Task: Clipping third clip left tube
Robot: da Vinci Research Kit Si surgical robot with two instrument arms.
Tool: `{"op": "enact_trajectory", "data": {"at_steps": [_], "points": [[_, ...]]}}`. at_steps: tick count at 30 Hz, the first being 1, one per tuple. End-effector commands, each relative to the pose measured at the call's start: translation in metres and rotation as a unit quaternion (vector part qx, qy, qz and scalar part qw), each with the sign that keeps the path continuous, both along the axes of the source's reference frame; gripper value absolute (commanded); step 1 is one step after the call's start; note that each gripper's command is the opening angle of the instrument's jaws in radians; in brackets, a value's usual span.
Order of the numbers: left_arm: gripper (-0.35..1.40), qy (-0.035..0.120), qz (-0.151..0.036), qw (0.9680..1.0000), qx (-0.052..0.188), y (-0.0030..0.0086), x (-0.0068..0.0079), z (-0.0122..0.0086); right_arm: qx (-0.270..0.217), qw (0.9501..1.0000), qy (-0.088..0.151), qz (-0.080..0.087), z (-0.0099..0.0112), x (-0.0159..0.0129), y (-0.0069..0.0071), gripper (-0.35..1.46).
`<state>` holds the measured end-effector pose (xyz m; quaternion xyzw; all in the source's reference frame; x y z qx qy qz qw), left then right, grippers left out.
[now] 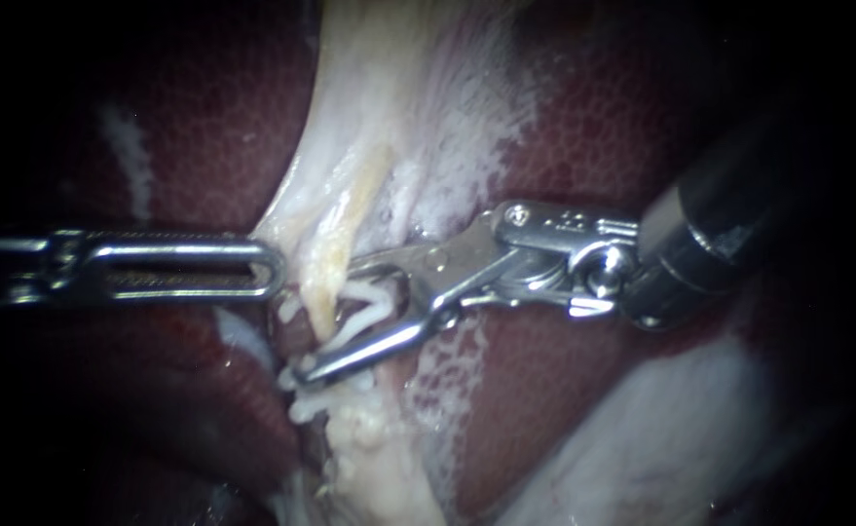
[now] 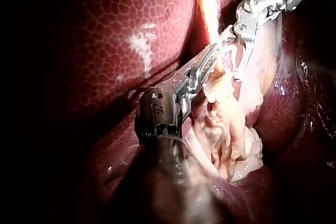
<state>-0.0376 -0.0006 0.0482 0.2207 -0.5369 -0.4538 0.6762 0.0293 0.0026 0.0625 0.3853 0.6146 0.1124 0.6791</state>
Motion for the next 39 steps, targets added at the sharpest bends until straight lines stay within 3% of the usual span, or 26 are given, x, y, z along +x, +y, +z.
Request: {"op": "enact_trajectory", "data": {"at_steps": [1, 6, 19, 29, 39], "points": [[-0.35, 0.000, 0.000, 1.0000, 0.000, 0.0000, 0.0000, 0.0000, 0.003, 1.0000, 0.001, -0.004, 0.0002, 0.0003, -0.0002, 0.50], [-0.35, 0.000, 0.000, 1.0000, 0.000, 0.0000, -0.0001, 0.0000, 0.012, 0.9998, 0.004, -0.013, 0.0004, 0.0011, -0.0004, 0.50], [-0.35, 0.000, 0.000, 1.0000, 0.000, -0.0001, -0.0002, 0.0001, 0.015, 0.9998, 0.006, -0.014, 0.0000, 0.0009, 0.0003, 0.49], [-0.35, 0.000, 0.000, 1.0000, 0.000, -0.0001, -0.0002, 0.0000, 0.030, 0.9995, 0.004, -0.008, -0.0023, -0.0015, 0.0036, 0.49], [-0.35, 0.000, 0.000, 1.0000, -0.001, -0.0001, -0.0002, 0.0001, 0.026, 0.9996, 0.004, -0.009, -0.0017, -0.0010, 0.0027, 0.47]]}}
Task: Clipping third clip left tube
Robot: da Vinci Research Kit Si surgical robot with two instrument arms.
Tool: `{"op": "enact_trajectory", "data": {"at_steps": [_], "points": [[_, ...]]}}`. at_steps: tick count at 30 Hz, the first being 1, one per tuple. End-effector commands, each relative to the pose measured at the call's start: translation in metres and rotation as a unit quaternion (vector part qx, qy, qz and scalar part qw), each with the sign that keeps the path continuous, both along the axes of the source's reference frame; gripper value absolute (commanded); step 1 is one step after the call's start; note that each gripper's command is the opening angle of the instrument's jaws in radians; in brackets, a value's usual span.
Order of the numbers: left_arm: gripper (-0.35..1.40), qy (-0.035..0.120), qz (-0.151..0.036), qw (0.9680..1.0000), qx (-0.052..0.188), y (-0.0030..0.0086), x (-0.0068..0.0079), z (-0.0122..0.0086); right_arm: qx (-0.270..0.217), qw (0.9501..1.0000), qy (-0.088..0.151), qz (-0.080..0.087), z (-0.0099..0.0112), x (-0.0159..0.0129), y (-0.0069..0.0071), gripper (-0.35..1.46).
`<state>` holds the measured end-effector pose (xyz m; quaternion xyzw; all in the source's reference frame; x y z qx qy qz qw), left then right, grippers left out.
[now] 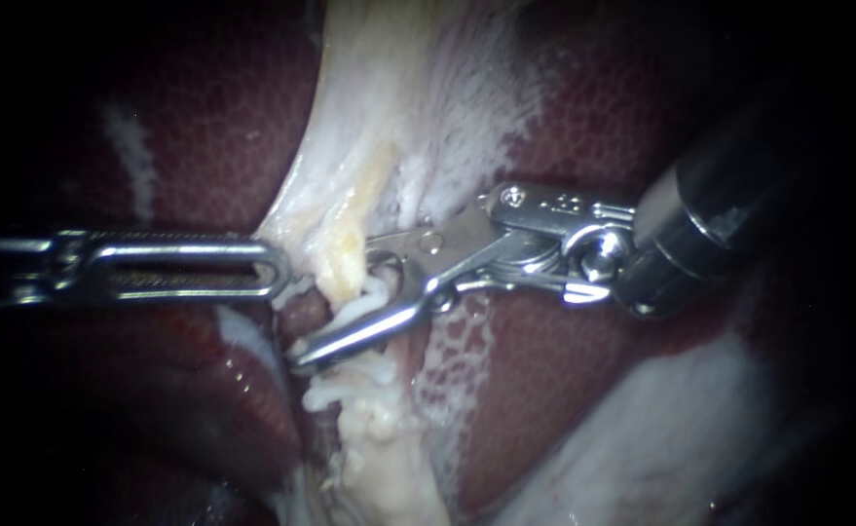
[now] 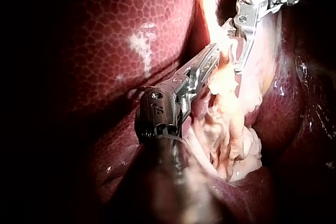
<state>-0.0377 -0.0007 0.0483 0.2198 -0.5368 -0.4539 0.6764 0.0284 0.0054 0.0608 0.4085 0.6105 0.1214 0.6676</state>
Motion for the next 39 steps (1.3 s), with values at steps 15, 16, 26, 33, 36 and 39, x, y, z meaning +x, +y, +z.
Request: {"op": "enact_trajectory", "data": {"at_steps": [15, 16, 26, 33, 36, 39], "points": [[-0.35, 0.000, 0.000, 1.0000, 0.000, -0.0001, 0.0001, 0.0000, 0.001, 1.0000, 0.002, -0.003, 0.0003, -0.0018, 0.0007, 0.33], [-0.35, 0.000, 0.000, 1.0000, 0.000, -0.0001, 0.0001, 0.0000, 0.001, 1.0000, 0.002, -0.003, 0.0004, -0.0018, 0.0008, 0.30], [-0.35, 0.000, 0.000, 1.0000, 0.000, -0.0001, 0.0001, 0.0000, 0.034, 0.9993, -0.012, -0.002, 0.0011, -0.0029, 0.0015, -0.35], [-0.35, 0.000, 0.000, 1.0000, 0.000, 0.0000, 0.0001, 0.0000, 0.033, 0.9994, -0.014, 0.000, 0.0012, -0.0030, 0.0014, -0.35], [-0.35, 0.000, 0.000, 1.0000, 0.000, 0.0000, 0.0001, 0.0000, 0.033, 0.9994, -0.014, 0.000, 0.0013, -0.0030, 0.0013, -0.35], [-0.35, 0.000, 0.000, 1.0000, 0.000, 0.0000, 0.0001, 0.0000, 0.035, 0.9993, -0.015, -0.001, 0.0013, -0.0030, 0.0013, -0.35]]}}
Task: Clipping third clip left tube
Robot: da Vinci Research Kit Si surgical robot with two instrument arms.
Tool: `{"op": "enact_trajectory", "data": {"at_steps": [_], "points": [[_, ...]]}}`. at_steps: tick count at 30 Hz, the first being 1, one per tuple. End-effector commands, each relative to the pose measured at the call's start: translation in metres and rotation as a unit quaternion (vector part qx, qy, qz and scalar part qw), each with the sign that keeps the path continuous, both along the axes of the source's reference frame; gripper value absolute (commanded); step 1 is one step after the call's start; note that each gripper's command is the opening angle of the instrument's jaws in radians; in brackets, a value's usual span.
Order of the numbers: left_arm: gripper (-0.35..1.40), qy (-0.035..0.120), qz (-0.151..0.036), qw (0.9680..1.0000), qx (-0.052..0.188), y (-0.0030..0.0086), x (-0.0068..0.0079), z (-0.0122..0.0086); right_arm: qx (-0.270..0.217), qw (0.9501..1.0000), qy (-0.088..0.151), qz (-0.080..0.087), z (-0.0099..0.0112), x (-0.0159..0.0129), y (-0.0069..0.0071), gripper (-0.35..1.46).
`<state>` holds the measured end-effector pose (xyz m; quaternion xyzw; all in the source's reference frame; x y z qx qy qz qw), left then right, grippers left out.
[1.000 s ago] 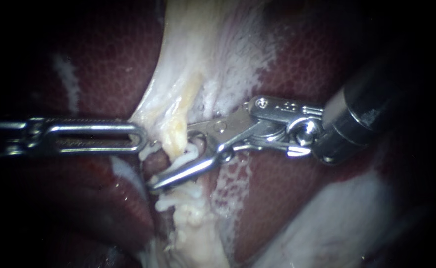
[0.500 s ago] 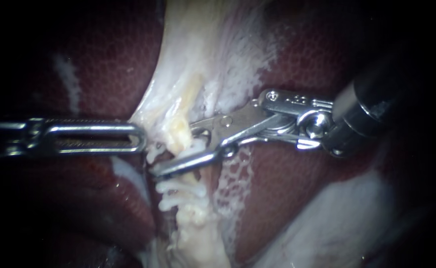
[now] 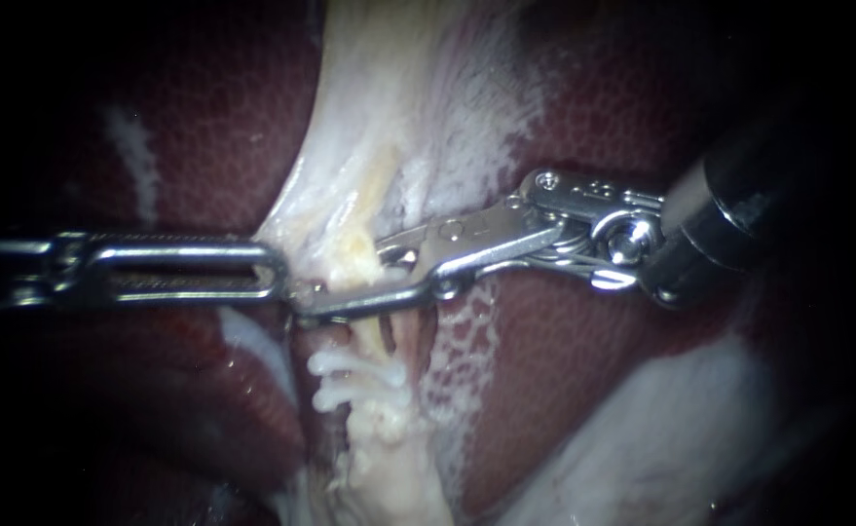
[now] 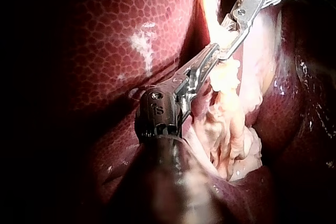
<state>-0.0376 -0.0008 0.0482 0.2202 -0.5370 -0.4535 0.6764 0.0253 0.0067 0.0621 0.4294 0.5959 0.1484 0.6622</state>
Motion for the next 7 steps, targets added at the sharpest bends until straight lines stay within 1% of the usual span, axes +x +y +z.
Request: {"op": "enact_trajectory", "data": {"at_steps": [1, 7], "points": [[-0.35, 0.000, 0.000, 1.0000, 0.000, 0.0000, 0.0000, 0.0000, 0.001, 1.0000, 0.000, 0.000, 0.0000, 0.0001, 0.0000, -0.35], [-0.35, 0.000, 0.000, 1.0000, 0.000, 0.0000, 0.0000, 0.0000, 0.001, 1.0000, 0.000, -0.001, 0.0000, 0.0001, -0.0001, -0.35]]}}
